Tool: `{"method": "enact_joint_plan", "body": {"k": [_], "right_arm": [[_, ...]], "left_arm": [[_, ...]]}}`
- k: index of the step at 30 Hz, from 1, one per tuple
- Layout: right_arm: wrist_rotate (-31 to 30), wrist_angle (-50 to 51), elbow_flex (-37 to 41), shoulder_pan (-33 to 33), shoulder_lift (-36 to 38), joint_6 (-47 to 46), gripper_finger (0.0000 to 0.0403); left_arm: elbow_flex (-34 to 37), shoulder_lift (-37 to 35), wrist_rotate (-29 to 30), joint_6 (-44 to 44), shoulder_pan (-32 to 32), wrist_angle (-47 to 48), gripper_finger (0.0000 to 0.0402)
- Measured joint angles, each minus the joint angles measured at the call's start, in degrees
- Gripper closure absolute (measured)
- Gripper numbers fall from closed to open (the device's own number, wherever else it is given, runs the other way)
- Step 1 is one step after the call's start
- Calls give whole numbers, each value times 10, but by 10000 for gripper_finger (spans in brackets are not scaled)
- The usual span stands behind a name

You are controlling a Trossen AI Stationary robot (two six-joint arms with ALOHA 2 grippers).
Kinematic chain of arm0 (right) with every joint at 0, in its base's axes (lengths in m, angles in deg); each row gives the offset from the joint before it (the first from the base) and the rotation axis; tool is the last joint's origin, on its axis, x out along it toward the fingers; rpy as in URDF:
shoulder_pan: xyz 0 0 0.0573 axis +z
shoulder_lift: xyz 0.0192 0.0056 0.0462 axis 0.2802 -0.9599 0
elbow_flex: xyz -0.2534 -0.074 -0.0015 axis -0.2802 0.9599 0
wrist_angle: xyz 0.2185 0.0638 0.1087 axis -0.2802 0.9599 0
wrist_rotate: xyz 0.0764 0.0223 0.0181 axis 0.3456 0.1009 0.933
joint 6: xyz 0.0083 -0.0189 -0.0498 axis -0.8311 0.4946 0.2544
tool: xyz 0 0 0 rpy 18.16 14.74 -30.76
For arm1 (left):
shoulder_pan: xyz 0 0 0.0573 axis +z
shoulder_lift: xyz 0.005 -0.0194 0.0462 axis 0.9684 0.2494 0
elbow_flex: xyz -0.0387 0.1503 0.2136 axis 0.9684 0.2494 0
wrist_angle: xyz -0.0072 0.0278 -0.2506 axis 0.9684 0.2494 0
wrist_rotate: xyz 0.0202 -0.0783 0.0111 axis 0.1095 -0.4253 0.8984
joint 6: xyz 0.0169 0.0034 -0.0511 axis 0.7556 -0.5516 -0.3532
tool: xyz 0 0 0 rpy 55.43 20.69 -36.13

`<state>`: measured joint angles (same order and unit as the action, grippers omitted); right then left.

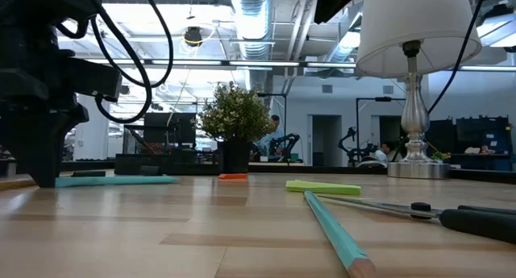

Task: Pick and place office supplies into organizer
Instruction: Put the blue pen into the black organizer

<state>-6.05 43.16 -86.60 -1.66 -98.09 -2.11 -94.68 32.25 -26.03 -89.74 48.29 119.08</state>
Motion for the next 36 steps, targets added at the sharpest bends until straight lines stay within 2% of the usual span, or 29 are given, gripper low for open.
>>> {"method": "enact_joint_plan", "body": {"k": [6,10,16,19,20,21,24,27,32,36], "right_arm": [[0,0,0,0,0,-4,301],[0,-3,0,0,0,-4,301],[0,-17,0,0,0,-5,301],[0,-24,0,2,0,-4,301],[0,-24,0,4,0,-4,301],[0,-24,0,6,0,-4,301],[0,-24,0,18,0,-4,301],[0,-23,0,33,0,-4,301],[0,-24,0,61,0,-5,301],[0,-25,0,78,0,-5,301]], "left_arm": [[-19,2,3,-5,0,17,398],[-76,3,13,10,2,102,400],[-205,2,77,19,6,345,401],[-282,2,135,0,20,517,401],[-305,2,155,-13,26,561,401],[-323,-1,177,-15,36,566,401],[-353,-34,188,60,73,543,401],[-383,-41,235,58,133,553,401],[-386,-82,230,105,260,555,401],[-382,-98,202,154,361,554,401]]}}
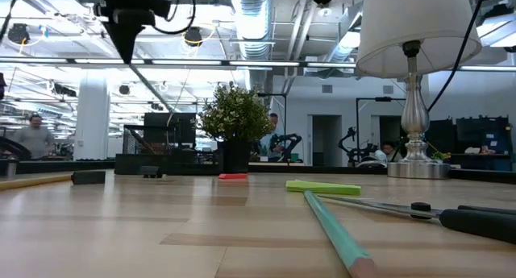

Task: Pick and place office supplies into organizer
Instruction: Put the blue pen into the black organizer

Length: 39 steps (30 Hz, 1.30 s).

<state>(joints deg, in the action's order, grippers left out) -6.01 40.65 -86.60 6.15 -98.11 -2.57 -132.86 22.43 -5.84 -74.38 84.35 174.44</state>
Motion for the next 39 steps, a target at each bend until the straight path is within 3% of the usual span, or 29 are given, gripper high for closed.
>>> {"method": "enact_joint_plan", "body": {"k": [4,12,14,22,27,30,39], "right_arm": [[0,-1,0,9,0,0,301],[0,-7,0,8,0,-16,301],[0,-7,0,8,0,-21,301],[1,-7,0,12,0,-36,301],[1,-7,0,12,0,-37,301],[1,-7,0,12,0,-41,301],[1,-6,0,12,0,-41,301]], "left_arm": [[0,-10,-57,64,71,0,401],[0,3,-91,138,152,-3,401],[0,12,-124,173,168,0,401],[0,65,-135,257,198,-14,401],[0,103,-127,319,206,-41,401],[0,130,-86,352,208,-47,393],[0,217,3,380,218,-60,321]]}}
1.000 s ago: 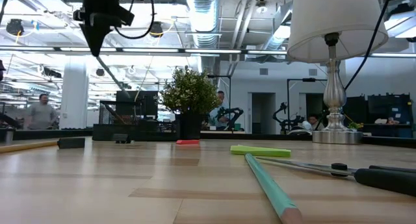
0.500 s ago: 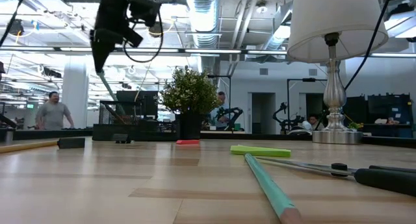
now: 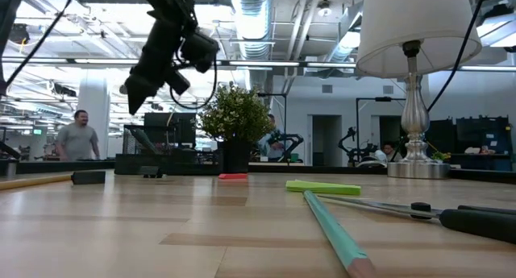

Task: Pick and place office supplies into organizer
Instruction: Put the blue pen into the black organizer, then put the yellow pencil into the black organizer

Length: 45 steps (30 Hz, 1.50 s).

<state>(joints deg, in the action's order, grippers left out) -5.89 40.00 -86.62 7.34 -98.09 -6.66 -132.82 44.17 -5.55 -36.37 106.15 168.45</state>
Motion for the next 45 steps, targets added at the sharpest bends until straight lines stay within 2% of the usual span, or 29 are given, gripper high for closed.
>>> {"method": "enact_joint_plan", "body": {"k": [3,7,12,18,20,24,28,34,38,40,45], "right_arm": [[0,3,0,0,0,0,301],[-2,14,0,-2,0,0,301],[-25,29,0,-5,0,0,301],[-35,67,0,-5,6,0,301],[-35,74,0,-5,11,0,301],[-37,96,0,-9,24,-5,301],[-48,98,0,-20,35,-3,301],[-42,89,3,-46,34,27,301],[5,34,37,-69,31,56,301],[30,1,56,-79,32,68,301],[107,-132,113,-100,31,116,301]], "left_arm": [[0,15,31,15,-2,3,295],[-11,12,38,16,-10,11,276],[-64,-24,13,-3,-23,58,276],[-126,-106,-31,-30,-38,58,278],[-133,-146,-55,-68,-45,58,278],[-121,-245,-122,-214,-80,58,278],[-65,-345,-145,-316,-151,58,278],[95,-488,-142,-519,-266,59,278],[207,-549,-152,-644,-308,39,278],[256,-566,-171,-674,-317,14,278],[360,-581,-217,-674,-321,-105,278]]}}
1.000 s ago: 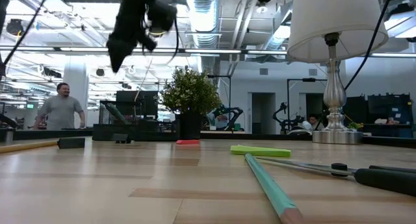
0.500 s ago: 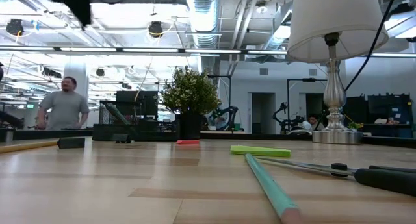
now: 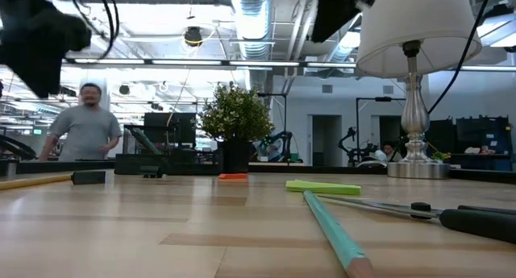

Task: Pick and place office supplies into organizer
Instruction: Put the yellow pencil into the black organizer

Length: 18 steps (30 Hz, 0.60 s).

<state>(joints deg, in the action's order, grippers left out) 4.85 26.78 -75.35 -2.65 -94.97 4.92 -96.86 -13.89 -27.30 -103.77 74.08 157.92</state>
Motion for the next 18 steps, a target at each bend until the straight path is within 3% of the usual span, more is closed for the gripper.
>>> {"method": "enact_joint_plan", "body": {"k": [8,12,18], "right_arm": [[75,-181,78,-17,0,80,301],[75,-204,97,-28,0,80,301],[74,-228,122,-38,0,81,301]], "left_arm": [[-6,90,37,0,2,-55,278],[-5,145,32,23,2,-118,278],[-5,227,47,21,2,-113,278]]}}
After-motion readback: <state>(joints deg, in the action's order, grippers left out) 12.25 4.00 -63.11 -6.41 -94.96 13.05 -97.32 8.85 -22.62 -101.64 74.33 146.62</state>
